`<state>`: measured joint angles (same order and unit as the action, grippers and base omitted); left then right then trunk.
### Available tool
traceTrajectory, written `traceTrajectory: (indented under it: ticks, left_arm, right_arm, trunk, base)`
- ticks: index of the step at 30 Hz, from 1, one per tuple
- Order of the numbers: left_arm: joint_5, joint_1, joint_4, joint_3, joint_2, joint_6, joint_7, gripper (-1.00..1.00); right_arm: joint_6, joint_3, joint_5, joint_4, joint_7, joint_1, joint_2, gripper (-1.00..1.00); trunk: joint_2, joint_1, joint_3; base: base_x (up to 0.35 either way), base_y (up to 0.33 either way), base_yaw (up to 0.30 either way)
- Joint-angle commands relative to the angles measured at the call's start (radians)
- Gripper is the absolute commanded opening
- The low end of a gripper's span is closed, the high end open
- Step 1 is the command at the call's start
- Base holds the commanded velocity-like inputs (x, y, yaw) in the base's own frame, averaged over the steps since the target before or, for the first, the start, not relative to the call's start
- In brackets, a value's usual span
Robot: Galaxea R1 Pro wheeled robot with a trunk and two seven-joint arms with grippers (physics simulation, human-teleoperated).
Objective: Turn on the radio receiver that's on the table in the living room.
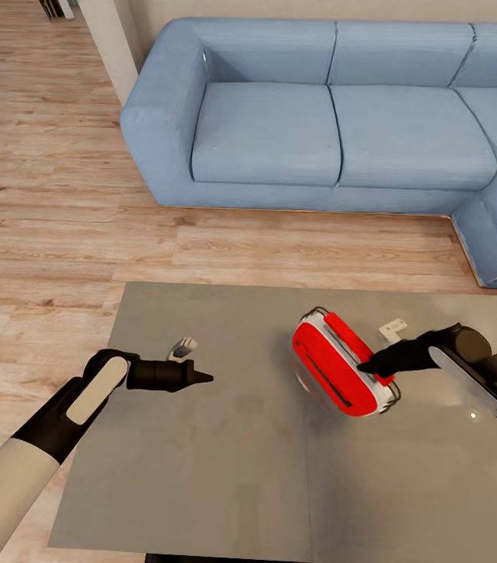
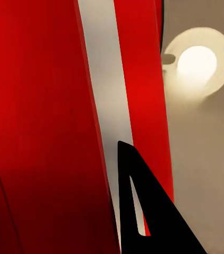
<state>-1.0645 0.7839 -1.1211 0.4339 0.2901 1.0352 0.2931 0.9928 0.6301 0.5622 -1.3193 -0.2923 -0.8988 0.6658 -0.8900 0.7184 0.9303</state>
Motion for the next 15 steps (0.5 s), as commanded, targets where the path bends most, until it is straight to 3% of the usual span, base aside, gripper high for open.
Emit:
traceTrajectory:
  ticks: [1,7,12,15]
  left_arm:
    - [0.000,0.000,0.001,0.000,0.000,0.000,0.000,-1.00]
    - [0.000,0.000,0.003,0.000,-0.001,-0.001,0.000,-1.00]
    - [0.000,0.000,0.003,0.000,-0.003,-0.001,0.000,-1.00]
    - [0.000,0.000,0.003,0.000,-0.003,-0.001,0.000,-1.00]
  right_arm:
    - [0.000,0.000,0.010,0.000,0.002,0.000,0.000,-1.00]
    - [-0.006,0.000,0.009,0.000,0.034,0.012,-0.004,-1.00]
    - [-0.074,0.006,0.016,0.000,0.162,0.046,-0.022,-1.00]
    - [-0.082,0.008,0.017,0.000,0.179,0.054,-0.024,-1.00]
  trunk:
    - [0.000,0.000,0.000]
    - [0.000,0.000,0.000]
    - [0.000,0.000,0.000]
    - [0.000,0.000,0.000]
  base:
    - [0.000,0.000,0.000]
    - [0.000,0.000,0.000]
    - [0.000,0.000,0.000]
    - [0.000,0.000,0.000]
